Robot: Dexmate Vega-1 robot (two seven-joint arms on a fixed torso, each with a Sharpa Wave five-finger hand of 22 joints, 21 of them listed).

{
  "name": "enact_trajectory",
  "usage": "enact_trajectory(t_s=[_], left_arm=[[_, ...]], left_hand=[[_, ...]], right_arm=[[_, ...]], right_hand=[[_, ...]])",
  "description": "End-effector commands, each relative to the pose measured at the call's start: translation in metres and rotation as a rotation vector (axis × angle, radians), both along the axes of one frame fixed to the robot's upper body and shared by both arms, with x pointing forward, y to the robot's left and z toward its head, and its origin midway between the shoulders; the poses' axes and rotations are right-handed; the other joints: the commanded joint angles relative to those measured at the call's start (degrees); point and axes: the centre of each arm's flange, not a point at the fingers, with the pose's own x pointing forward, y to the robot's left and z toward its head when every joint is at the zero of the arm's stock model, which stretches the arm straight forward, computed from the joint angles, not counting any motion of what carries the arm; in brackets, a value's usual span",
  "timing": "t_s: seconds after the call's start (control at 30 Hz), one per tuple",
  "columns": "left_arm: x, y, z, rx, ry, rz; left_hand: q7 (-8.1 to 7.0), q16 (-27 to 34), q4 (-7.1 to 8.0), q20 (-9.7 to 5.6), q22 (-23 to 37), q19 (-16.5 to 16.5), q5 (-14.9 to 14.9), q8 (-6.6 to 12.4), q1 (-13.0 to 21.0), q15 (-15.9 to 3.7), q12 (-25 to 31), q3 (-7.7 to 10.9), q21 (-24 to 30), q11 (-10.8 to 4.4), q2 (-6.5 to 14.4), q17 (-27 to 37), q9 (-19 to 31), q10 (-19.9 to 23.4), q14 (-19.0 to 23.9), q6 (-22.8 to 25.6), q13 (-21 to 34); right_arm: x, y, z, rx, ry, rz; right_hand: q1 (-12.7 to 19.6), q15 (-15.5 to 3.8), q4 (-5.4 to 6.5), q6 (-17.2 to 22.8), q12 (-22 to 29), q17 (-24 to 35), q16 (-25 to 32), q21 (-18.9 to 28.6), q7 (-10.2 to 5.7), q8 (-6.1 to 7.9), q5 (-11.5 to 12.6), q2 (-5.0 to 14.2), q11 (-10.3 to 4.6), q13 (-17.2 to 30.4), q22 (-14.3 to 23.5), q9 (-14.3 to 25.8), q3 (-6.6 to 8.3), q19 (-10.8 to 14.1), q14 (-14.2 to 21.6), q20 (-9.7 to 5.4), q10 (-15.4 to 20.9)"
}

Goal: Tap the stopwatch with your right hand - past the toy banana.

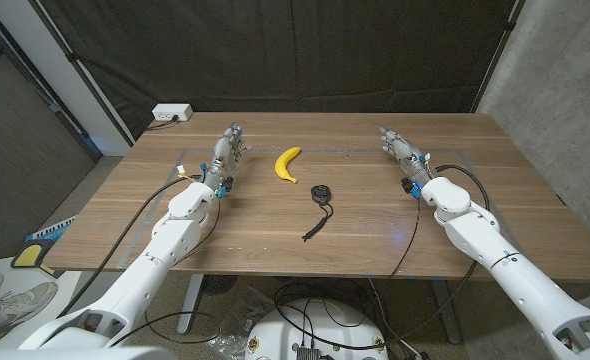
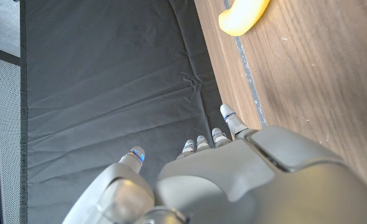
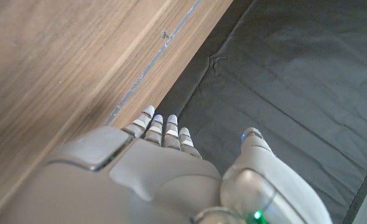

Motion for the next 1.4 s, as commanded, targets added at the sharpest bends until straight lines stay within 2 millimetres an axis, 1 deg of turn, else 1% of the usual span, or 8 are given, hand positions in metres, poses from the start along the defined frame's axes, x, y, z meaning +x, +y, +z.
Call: enact_trajectory(t_s=[0.03,0.67,0.87,0.97,1.1,1.17,1.27,1.4], left_arm=[[0.0,0.0,-0.002,0.004,0.005,-0.007],[-0.002,0.003,-0.003,0.004,-0.001,-0.014],[-0.002,0.003,-0.003,0.006,-0.004,-0.017],[-0.003,0.003,-0.002,0.007,-0.005,-0.018],[-0.003,0.003,-0.003,0.006,-0.005,-0.019],[-0.003,0.004,-0.003,0.008,-0.005,-0.019],[-0.003,0.004,-0.003,0.01,-0.004,-0.018],[-0.003,0.003,-0.003,0.011,-0.001,-0.019]], left_hand=[[-0.35,0.2,-0.13,-0.3,0.1,-9.0,0.3,0.3,0.2,-1.07,0.6,-0.27,-0.2,0.41,3.7,0.2,0.2,-8.1,-7.6,-9.0,0.1],[-0.56,0.2,-0.18,-0.08,0.1,-8.8,0.4,0.63,0.3,-0.87,0.7,-0.48,-0.4,0.93,3.7,0.2,0.2,-7.5,-7.4,-7.9,0.1],[-0.08,0.2,-0.21,-0.02,0.1,-8.7,0.5,0.63,0.4,-0.98,0.7,-0.55,-0.5,0.87,3.7,0.2,0.2,-7.5,-7.4,-7.7,0.1],[0.42,0.2,-0.21,-0.02,0.1,-8.7,0.5,0.6,0.4,-1.05,0.7,-0.6,-0.6,0.89,3.7,0.2,0.2,-7.4,-7.3,-7.7,0.2],[-0.34,0.1,-0.23,-0.07,0.1,-8.6,0.6,0.66,0.5,-1.03,0.7,-0.68,-0.7,0.78,3.7,0.2,0.2,-7.4,-7.4,-7.4,0.2],[-1.15,0.1,-0.24,-0.01,0.1,-8.6,0.6,0.64,0.5,-1.01,0.7,-0.75,-0.8,0.85,3.7,0.2,0.3,-7.4,-7.4,-7.3,0.2],[-1.4,0.1,-0.25,-0.08,0.1,-8.6,0.6,0.61,0.5,-1.08,0.7,-0.8,-0.8,0.74,3.7,0.2,0.3,-7.4,-7.4,-7.3,0.2],[-0.42,0.1,-0.26,-0.06,0.1,-8.6,0.6,0.43,0.5,-1.1,0.7,-0.86,-1.0,0.68,3.7,0.2,0.3,-7.4,-7.5,-7.6,0.2]], right_arm=[[-0.011,0.017,0.004,-0.169,-0.038,-0.056],[-0.027,0.04,0.008,-0.385,-0.102,-0.08],[-0.033,0.05,0.011,-0.468,-0.13,-0.103],[-0.037,0.053,0.013,-0.509,-0.149,-0.129],[-0.043,0.059,0.015,-0.569,-0.172,-0.163],[-0.046,0.062,0.015,-0.602,-0.184,-0.191],[-0.049,0.065,0.015,-0.637,-0.186,-0.208],[-0.053,0.069,0.015,-0.659,-0.18,-0.228]], right_hand=[[0.8,-0.1,-0.71,-0.1,0.0,0.3,0.1,-0.3,0.18,0.43,0.1,0.04,0.18,0.2,0.1,0.2,0.21,-0.2,-0.3,-0.38,-0.5],[2.7,-0.68,-2.2,2.2,0.1,0.3,0.4,-0.4,-0.56,1.42,0.0,0.23,-0.08,0.2,0.1,0.2,0.86,0.3,0.5,-0.61,-0.3],[3.7,-1.78,-2.8,3.0,0.3,0.3,0.5,-0.3,-0.24,1.71,0.1,0.63,-0.49,0.2,0.1,0.2,1.3,0.9,0.9,-0.72,0.0],[4.5,-1.51,-3.29,2.2,0.3,0.2,0.5,-0.3,0.78,1.32,0.2,0.91,-0.27,0.2,0.1,0.2,1.65,1.3,1.1,-0.26,0.2],[5.0,-1.46,-3.63,2.4,0.4,0.2,0.6,-0.2,0.23,1.36,0.3,1.06,-0.18,0.1,0.1,0.1,1.85,1.6,1.5,-0.1,0.4],[5.9,-1.9,-4.16,4.4,0.8,0.2,0.7,-0.1,-0.53,2.02,0.3,1.42,-0.48,0.1,0.1,0.1,2.23,2.3,2.1,-0.16,1.5],[6.4,-2.12,-4.51,5.2,1.0,0.2,0.8,0.1,-0.53,2.25,0.3,1.44,-0.54,0.1,0.0,0.1,2.38,3.1,2.6,-0.02,2.0],[6.9,-2.31,-4.82,5.8,1.1,0.2,0.8,0.2,-0.19,2.37,0.2,1.39,-0.86,0.1,0.0,0.1,2.5,3.6,3.0,-0.2,2.4]])
